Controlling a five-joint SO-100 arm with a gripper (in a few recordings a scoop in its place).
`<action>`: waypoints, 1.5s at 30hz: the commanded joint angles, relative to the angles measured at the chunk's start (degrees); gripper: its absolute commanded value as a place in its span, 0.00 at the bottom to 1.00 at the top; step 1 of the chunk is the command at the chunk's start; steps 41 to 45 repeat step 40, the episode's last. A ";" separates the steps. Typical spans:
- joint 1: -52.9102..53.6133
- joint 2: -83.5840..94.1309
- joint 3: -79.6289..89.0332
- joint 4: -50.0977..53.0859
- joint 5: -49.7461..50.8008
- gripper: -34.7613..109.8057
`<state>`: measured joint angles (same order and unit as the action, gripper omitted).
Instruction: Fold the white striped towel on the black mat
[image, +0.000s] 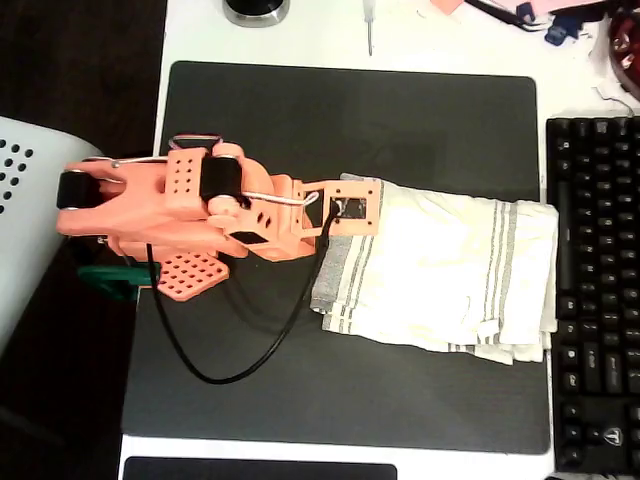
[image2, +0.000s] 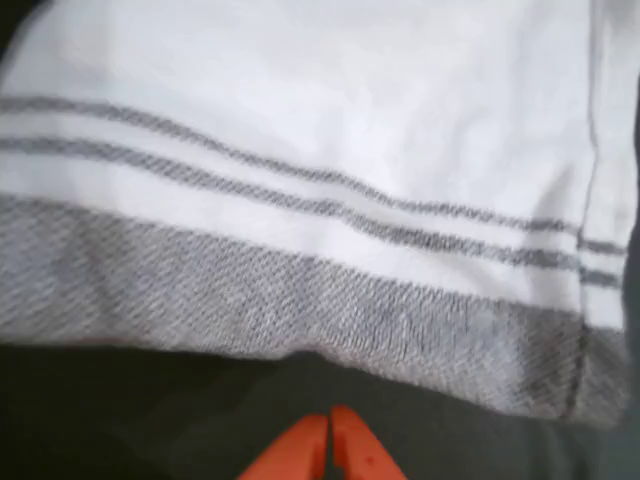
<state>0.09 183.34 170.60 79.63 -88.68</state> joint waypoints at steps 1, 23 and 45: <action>-0.09 3.96 3.16 1.49 -0.26 0.24; 0.88 9.23 10.28 0.00 0.18 0.24; 1.05 9.23 10.28 0.00 0.18 0.24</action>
